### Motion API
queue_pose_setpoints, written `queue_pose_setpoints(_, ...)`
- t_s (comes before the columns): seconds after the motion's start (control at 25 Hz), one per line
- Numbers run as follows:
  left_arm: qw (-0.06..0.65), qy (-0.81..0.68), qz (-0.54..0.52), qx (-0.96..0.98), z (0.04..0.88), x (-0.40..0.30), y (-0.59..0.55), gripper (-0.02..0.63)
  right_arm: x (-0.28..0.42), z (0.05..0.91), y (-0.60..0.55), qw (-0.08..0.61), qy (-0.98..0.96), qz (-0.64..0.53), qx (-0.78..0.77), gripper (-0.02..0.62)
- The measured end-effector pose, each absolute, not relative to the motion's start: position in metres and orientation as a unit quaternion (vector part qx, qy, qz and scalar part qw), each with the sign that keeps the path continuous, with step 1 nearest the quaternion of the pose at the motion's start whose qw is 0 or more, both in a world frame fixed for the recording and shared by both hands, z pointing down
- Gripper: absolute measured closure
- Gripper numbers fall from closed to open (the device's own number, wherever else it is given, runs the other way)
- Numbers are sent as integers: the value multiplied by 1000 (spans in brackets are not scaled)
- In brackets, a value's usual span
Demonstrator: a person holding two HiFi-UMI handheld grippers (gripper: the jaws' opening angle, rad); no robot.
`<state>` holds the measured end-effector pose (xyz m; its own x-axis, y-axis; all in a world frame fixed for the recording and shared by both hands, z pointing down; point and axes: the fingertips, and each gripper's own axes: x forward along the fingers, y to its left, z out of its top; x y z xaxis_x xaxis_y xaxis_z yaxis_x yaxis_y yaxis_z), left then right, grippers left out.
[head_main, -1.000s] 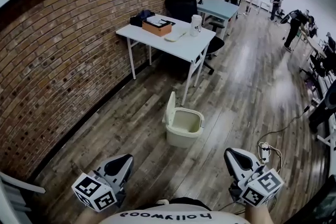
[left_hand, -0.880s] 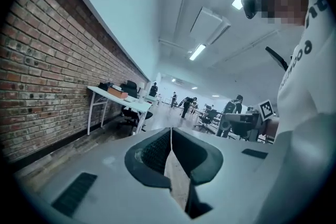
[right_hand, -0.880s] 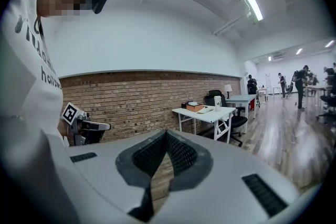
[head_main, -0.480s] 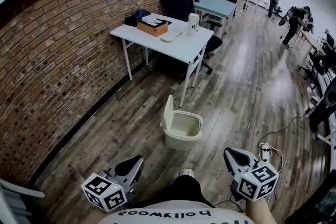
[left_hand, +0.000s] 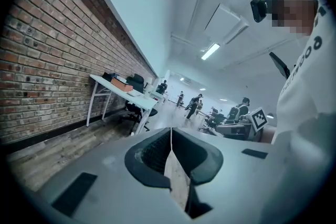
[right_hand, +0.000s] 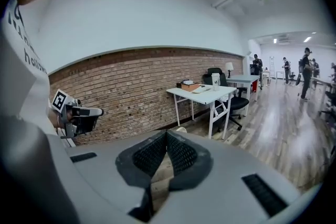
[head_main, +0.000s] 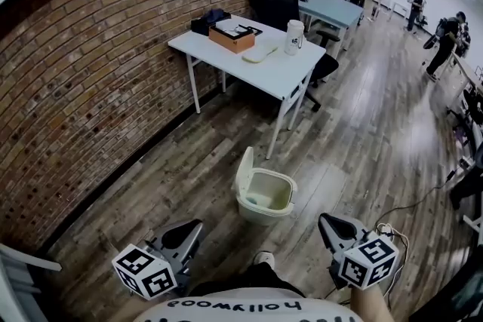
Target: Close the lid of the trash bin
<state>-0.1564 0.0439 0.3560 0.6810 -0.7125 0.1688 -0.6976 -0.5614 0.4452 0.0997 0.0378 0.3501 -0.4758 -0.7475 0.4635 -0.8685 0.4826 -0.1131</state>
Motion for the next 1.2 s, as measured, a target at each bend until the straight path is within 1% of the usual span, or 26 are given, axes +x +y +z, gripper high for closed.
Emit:
queue_pose_setpoints(0.36,259,-414,-6,873,357,-114,-9,592,145,360,-27,196,-845,174,466,588)
queue_pose_setpoints(0.52,252,-413,-12,875,349,-89,-37,592,169,368,-50,211,-844,174,462,588)
queue_pose_setpoints(0.84,253,-425,-26,869,354,-57,-85,592,193,377,-96,231,-854,162,437,588)
queue_pose_setpoints(1.04,258,-437,-33,861,364,-44,-101,592,209,390,-115,232,-858,162,429,589)
queue_pose_setpoints(1.2,231,-446,-10,865,362,-42,-106,592,220,400,-130,217,-853,184,438,589)
